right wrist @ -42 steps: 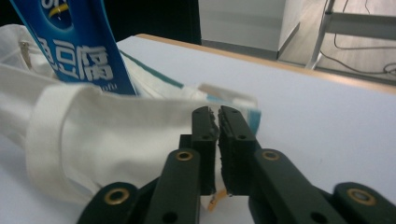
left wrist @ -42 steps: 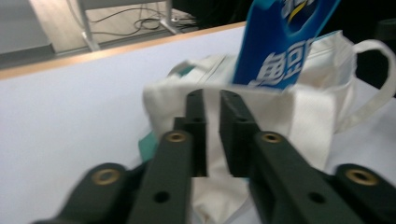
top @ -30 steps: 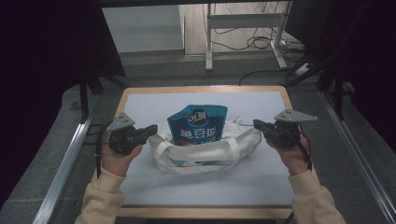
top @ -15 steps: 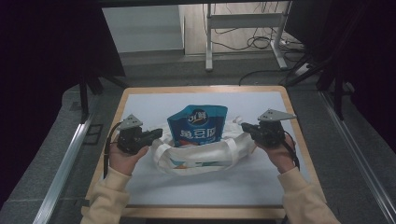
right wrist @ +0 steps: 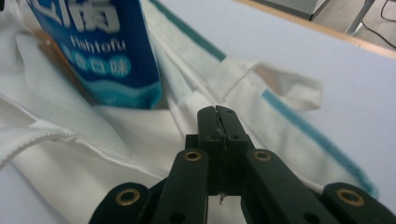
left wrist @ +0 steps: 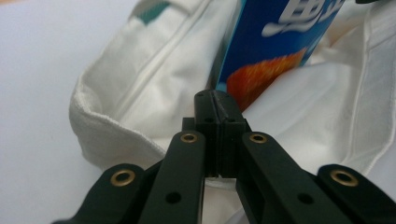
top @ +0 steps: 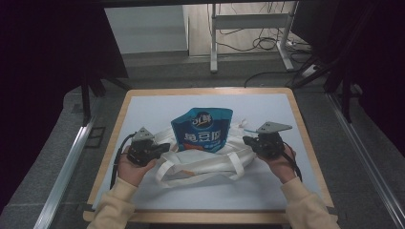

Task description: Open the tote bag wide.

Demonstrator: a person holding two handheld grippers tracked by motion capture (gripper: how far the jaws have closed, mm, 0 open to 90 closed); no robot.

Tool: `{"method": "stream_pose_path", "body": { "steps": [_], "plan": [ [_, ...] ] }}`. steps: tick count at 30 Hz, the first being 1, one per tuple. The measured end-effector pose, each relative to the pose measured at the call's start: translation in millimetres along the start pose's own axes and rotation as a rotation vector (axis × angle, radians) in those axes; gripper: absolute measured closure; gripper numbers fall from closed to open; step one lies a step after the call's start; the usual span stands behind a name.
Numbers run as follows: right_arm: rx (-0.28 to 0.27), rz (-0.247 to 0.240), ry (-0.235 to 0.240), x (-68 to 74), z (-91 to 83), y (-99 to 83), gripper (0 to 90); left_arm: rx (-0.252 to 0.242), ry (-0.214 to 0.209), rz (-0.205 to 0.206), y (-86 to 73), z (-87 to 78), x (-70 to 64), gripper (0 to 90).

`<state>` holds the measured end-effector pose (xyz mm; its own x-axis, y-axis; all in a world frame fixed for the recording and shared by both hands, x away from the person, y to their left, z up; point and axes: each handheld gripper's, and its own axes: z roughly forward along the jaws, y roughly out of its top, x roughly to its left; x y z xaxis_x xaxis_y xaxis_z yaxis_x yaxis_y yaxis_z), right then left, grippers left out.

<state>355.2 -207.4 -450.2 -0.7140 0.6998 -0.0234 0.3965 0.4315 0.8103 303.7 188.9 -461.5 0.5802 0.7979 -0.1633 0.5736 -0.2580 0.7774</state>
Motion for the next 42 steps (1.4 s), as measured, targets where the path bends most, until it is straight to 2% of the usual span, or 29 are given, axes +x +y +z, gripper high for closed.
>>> {"method": "stream_pose_path", "body": {
  "steps": [5, 16, 24, 36, 39, 42],
  "plan": [
    [0.021, 0.012, 0.005, 0.5, 7.0, -12.5, 88.8, 0.039, 0.0, -0.009, -12.1, 9.7, 2.8, 89.6],
    [0.054, 0.063, 0.029, 0.4, 21.8, -48.2, 88.9, 0.071, 0.006, -0.015, -28.2, 20.5, 2.4, 89.9],
    [0.072, 0.048, 0.018, 3.3, 27.3, -53.1, 89.0, 0.077, 0.012, -0.013, -32.1, 26.8, 3.3, 89.9],
    [0.061, 0.054, 0.015, 3.6, 27.5, -53.2, 88.9, 0.069, 0.013, -0.02, -32.4, 27.1, 3.7, 89.8],
    [0.04, 0.063, 0.017, 2.9, 24.7, -50.6, 88.9, 0.054, 0.021, -0.015, -28.9, 23.2, 1.8, 89.5],
    [-0.003, 0.067, 0.015, 4.4, 18.1, -43.8, 88.9, 0.02, 0.031, 0.012, -19.2, 15.3, -4.1, 89.0]
  ]
}}
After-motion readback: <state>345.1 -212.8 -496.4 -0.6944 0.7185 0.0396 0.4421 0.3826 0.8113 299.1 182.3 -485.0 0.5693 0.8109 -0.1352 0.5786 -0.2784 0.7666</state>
